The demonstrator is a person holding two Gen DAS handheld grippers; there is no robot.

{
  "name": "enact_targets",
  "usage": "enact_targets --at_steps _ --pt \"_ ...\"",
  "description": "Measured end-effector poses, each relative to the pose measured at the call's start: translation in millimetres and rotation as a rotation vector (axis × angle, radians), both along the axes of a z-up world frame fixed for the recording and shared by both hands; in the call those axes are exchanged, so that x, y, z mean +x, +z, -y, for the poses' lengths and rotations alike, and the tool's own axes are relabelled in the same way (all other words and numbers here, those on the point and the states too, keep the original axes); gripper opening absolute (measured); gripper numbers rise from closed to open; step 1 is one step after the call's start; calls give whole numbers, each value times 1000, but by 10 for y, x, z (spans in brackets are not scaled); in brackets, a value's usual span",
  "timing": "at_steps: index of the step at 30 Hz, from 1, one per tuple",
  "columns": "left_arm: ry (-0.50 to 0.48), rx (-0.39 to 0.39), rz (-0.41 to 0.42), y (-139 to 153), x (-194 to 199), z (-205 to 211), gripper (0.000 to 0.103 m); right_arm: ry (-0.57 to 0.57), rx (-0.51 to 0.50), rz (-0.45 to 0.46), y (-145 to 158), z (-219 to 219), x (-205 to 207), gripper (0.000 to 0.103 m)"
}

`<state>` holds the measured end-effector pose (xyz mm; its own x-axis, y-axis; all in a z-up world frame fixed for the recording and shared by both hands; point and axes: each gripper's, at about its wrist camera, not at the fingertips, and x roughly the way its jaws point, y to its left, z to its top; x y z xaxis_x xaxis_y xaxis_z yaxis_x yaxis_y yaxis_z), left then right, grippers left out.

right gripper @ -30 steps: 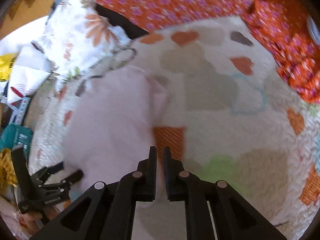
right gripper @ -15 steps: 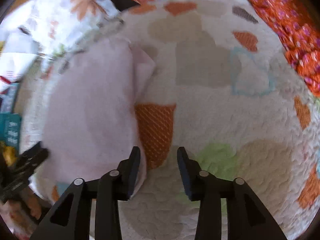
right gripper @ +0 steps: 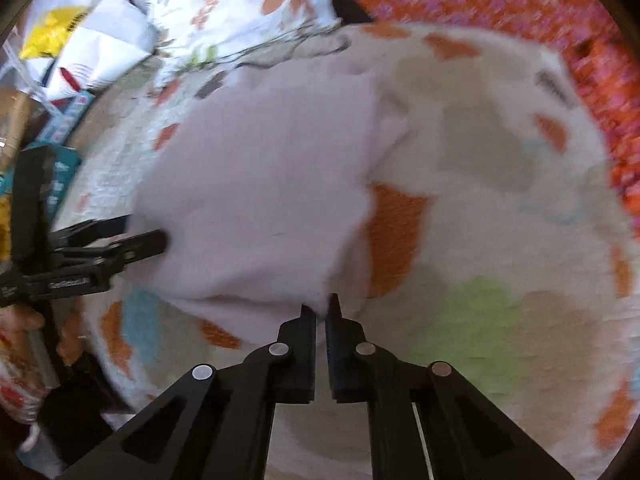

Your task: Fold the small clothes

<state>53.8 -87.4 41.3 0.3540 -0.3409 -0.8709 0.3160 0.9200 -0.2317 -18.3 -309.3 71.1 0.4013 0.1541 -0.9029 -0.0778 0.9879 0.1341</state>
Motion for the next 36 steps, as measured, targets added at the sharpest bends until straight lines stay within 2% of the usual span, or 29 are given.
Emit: enact_targets --at_steps 1,2,3,4,5,6,7,8,10,11,12,17,19,21,22,23,24,25,26,27,29,30,31,32,34,36 --pt "-2 0 -1 -2 -3 -6 86 -28 -79 -2 24 55 29 5" --pt "-1 -4 -2 4 -1 -17 86 -67 -203 -1 21 112 43 5" --pt "4 -10 1 24 2 -40 86 -99 -264 0 16 177 53 5" --pt "11 -20 10 54 1 -63 86 -140 -281 0 13 268 66 5" --pt "22 -38 24 100 3 -95 86 -182 -230 2 27 406 81 7" --pt "36 -61 41 157 14 -137 86 -217 -122 1 35 527 114 11" --pt "47 -79 52 194 27 -169 86 -238 -45 3 44 547 175 29" --pt "56 -97 59 221 46 -196 86 -256 26 15 73 634 203 53" --pt "74 -123 54 224 121 -236 88 -283 175 62 114 655 304 73" --pt "89 -143 33 185 188 -258 89 -288 253 80 125 633 369 74" --pt "100 -160 12 147 246 -269 89 -293 326 82 94 641 468 75" --pt "122 -339 -149 -157 582 -268 95 -330 440 7 -231 681 959 75" --pt "126 -361 -143 -212 676 -219 101 -342 499 -14 -392 687 1190 75" --pt "124 -355 -111 -204 741 -128 101 -332 544 -26 -507 653 1398 76" --pt "119 -350 -108 -198 764 -81 100 -333 535 -8 -532 600 1473 76" --pt "106 -353 -106 -172 774 -30 75 -329 514 13 -512 548 1524 70" --pt "74 -363 -108 -127 778 36 55 -319 498 20 -482 489 1579 57" --pt "69 -318 -103 -75 789 79 49 -298 526 11 -456 420 1633 30" --pt "59 -286 -74 20 781 119 42 -284 558 -3 -433 365 1663 29" --pt "51 -286 -54 84 773 127 40 -280 551 10 -365 308 1672 28" --pt "41 -295 -20 222 769 121 40 -249 554 84 -110 224 1642 26" --pt "44 -275 -10 260 775 122 40 -241 577 117 -3 225 1616 26" --pt "53 -245 -6 264 780 127 46 -242 576 160 105 245 1594 26" --pt "71 -209 -10 235 794 125 56 -263 530 188 169 273 1576 26" --pt "111 -156 -48 106 816 85 63 -332 377 186 174 339 1561 29" --pt "131 -169 -90 16 829 11 67 -372 356 138 66 451 1567 29"
